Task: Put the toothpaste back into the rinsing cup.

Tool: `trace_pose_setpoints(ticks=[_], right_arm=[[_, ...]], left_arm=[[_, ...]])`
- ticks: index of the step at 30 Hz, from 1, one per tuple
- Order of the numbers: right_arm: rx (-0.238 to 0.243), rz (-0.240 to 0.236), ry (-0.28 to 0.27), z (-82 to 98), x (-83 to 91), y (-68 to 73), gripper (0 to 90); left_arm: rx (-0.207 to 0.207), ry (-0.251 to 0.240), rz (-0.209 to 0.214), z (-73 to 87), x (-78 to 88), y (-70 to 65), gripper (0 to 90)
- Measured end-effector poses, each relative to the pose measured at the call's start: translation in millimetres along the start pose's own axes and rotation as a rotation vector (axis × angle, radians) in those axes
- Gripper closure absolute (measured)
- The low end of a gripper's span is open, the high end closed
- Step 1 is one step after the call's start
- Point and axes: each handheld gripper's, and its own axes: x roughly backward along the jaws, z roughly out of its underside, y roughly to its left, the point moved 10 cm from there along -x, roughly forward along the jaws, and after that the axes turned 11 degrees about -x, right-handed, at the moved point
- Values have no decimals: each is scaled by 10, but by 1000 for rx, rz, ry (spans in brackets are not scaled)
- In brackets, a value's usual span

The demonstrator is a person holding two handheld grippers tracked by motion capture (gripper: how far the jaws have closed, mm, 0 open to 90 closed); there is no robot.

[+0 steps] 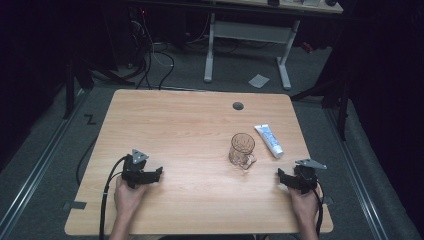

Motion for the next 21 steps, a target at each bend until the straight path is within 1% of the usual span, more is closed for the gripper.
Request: trace_pose_setpoints(ticks=[21], right_arm=[[-2,2,1,0,4,0,263]], left_arm=[[-4,3,-3,2,0,-1,170]])
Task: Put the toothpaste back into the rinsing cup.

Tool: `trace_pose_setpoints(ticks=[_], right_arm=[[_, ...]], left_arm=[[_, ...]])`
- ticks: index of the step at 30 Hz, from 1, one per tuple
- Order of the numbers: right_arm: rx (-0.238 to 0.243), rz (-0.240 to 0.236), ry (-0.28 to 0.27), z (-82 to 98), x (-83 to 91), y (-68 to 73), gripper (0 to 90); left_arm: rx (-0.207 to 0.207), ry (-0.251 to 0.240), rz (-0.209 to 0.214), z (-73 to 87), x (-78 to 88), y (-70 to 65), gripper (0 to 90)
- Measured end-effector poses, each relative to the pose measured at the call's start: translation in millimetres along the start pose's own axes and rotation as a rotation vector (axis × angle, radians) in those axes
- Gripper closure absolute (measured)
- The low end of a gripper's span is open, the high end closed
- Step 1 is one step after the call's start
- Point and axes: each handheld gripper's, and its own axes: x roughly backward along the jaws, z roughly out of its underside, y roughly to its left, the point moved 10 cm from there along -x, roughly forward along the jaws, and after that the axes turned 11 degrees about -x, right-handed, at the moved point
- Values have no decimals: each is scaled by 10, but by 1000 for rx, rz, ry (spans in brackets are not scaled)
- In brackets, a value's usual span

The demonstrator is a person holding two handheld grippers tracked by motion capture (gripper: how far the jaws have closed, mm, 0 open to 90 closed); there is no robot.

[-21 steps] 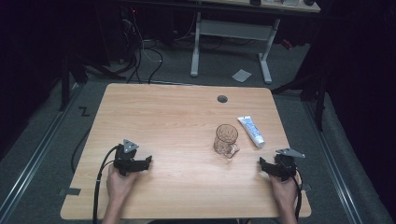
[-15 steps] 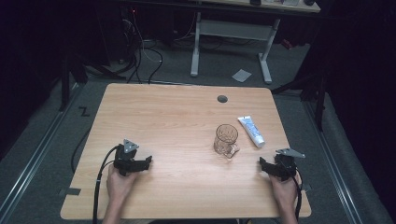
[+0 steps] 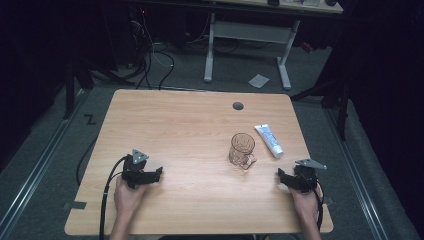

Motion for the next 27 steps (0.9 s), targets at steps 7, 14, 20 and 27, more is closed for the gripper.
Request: trace_pose_setpoints(ticks=[7,14,20,27], right_arm=[[-10,7,7,7,30,-11,331],[-1,-1,1,27,79,13,359],[13,-19,-36,-10,179,60,375],[17,-50,-65,-85,286,130,386]], left_arm=[[0,0,0,0,0,0,170],[0,0,0,0,0,0,170],[0,0,0,0,0,0,170],[0,0,0,0,0,0,170]])
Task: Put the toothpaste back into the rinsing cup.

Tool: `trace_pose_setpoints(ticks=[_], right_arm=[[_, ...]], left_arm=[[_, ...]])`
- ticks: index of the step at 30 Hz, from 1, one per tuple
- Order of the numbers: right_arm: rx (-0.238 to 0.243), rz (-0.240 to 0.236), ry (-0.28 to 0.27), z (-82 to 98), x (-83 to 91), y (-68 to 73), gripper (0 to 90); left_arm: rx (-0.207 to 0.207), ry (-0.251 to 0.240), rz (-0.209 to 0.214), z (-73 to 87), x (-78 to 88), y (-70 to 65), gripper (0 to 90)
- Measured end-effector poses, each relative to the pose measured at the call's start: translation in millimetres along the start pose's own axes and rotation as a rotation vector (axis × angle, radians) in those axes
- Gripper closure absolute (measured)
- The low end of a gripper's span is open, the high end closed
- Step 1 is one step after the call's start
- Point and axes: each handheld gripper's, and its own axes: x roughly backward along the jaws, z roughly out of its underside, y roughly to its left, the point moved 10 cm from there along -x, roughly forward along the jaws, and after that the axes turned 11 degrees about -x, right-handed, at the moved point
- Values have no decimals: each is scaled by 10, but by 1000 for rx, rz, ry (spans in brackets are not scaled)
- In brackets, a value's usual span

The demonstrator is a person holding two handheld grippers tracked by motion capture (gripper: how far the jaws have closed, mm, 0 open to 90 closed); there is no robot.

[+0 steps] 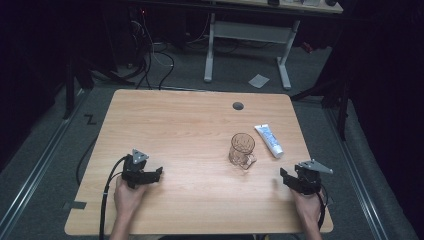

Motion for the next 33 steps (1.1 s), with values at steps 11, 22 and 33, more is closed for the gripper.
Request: trace_pose_setpoints(ticks=[11,22,33], right_arm=[[-2,-59,-26,-157,71,127,398],[26,-89,-27,-360,83,237,322],[21,-121,-5,-565,39,286,373]], left_arm=[[0,0,0,0,0,0,170],[0,0,0,0,0,0,170],[0,0,0,0,0,0,170]])
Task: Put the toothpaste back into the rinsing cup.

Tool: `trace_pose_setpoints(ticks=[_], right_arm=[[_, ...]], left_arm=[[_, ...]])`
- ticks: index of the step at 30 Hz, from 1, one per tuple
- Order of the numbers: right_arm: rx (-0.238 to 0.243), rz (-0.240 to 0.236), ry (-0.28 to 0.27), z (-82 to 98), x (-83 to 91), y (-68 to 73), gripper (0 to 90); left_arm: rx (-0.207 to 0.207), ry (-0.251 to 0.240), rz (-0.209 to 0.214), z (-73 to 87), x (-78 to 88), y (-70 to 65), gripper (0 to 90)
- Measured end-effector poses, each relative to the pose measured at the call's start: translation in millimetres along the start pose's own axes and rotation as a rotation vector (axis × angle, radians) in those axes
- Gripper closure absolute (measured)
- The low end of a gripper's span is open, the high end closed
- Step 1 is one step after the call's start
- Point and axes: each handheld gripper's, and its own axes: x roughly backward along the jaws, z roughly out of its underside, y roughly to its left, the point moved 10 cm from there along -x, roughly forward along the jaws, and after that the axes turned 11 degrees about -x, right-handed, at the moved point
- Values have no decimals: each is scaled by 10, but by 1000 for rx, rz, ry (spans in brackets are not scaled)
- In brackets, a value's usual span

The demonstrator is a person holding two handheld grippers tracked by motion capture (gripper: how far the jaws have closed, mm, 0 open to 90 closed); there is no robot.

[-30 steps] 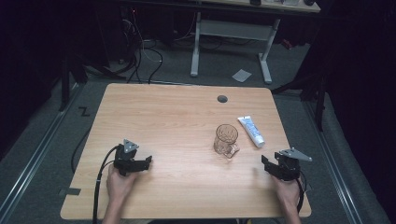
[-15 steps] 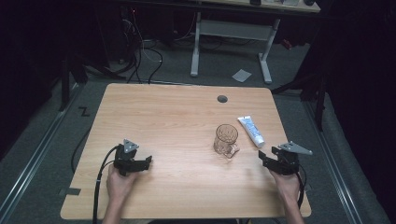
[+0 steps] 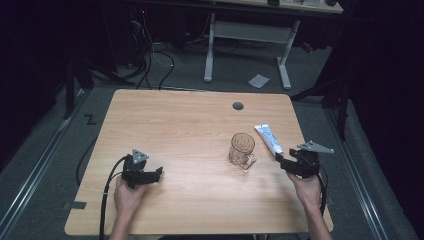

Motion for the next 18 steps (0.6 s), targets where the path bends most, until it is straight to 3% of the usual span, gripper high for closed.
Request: trace_pose_setpoints(ticks=[9,18], right_arm=[[32,6,26,-169,-69,45,461],[56,-4,109,-337,-210,85,556]], left_arm=[[0,0,0,0,0,1,170],[1,0,-2,-1,0,3,173]])
